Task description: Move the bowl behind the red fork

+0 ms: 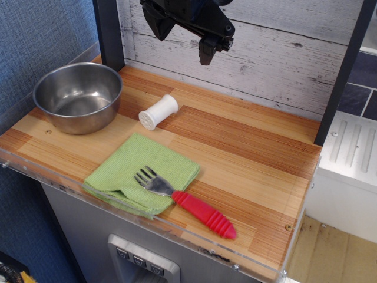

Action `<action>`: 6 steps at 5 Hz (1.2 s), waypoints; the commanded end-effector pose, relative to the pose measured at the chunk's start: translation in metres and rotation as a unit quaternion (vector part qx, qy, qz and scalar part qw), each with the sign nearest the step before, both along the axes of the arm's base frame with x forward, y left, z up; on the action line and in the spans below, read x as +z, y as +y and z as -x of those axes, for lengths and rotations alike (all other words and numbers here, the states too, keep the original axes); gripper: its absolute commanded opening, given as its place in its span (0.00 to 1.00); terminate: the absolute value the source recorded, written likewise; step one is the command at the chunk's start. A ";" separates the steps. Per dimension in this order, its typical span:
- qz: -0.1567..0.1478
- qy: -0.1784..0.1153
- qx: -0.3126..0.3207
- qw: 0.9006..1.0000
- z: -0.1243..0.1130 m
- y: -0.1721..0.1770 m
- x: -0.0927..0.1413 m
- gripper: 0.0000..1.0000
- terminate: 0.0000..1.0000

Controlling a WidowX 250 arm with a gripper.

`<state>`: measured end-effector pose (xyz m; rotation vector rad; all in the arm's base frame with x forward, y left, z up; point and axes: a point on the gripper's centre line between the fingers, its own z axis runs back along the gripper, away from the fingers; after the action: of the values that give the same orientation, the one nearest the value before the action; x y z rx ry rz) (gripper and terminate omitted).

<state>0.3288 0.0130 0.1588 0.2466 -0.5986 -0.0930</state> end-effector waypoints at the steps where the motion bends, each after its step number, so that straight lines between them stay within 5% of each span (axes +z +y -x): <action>1: 0.000 0.000 0.000 1.000 0.000 0.000 0.000 1.00 0.00; 4: -0.066 0.027 0.013 0.997 0.041 0.039 -0.003 1.00 0.00; 6: -0.108 0.084 -0.052 0.989 0.050 0.067 -0.017 1.00 0.00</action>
<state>0.2763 0.0793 0.1324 0.4026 -0.4067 -0.2808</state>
